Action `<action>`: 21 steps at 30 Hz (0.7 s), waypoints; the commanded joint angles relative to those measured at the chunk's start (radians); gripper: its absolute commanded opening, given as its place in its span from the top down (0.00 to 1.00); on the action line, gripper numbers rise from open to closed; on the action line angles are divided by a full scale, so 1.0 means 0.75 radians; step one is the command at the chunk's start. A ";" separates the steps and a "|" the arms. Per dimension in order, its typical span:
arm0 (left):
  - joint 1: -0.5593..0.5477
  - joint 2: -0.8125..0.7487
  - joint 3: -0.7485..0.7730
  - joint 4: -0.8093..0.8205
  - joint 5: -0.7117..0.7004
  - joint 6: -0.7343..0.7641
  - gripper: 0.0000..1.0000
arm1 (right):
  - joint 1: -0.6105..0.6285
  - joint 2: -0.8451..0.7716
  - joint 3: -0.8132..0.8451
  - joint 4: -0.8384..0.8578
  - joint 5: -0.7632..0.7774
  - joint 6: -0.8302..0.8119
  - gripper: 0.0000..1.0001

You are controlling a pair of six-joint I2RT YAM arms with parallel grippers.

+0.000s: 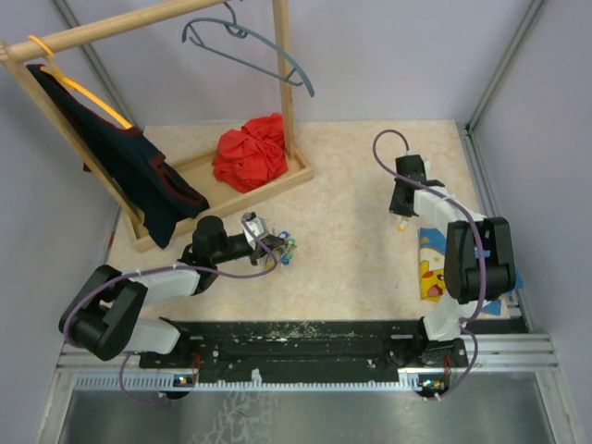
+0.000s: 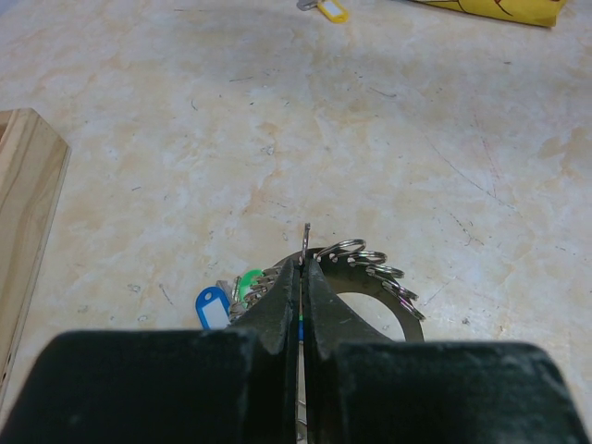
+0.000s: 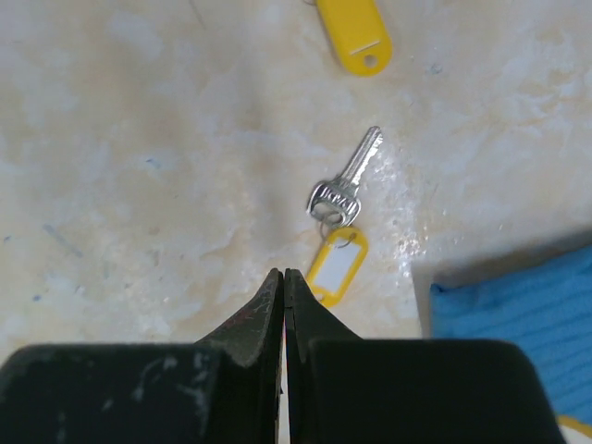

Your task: Put the keys on the keyring

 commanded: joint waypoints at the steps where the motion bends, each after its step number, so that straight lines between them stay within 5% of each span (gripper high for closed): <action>1: -0.007 -0.014 0.022 0.019 0.038 -0.003 1.00 | 0.067 -0.199 -0.004 -0.035 -0.029 0.043 1.00; 5: -0.006 -0.022 0.020 0.015 0.042 -0.007 1.00 | 0.134 -0.260 0.000 -0.089 -0.006 0.047 1.00; 8: -0.007 -0.028 0.018 0.015 0.053 -0.012 1.00 | 0.116 -0.247 -0.010 -0.095 0.098 -0.011 0.75; 15: -0.006 -0.023 0.018 0.016 0.055 -0.016 1.00 | 0.003 -0.151 -0.048 0.003 -0.030 -0.065 0.51; 21: -0.006 -0.026 0.022 0.014 0.064 -0.020 1.00 | -0.030 -0.032 -0.028 0.045 -0.060 -0.066 0.50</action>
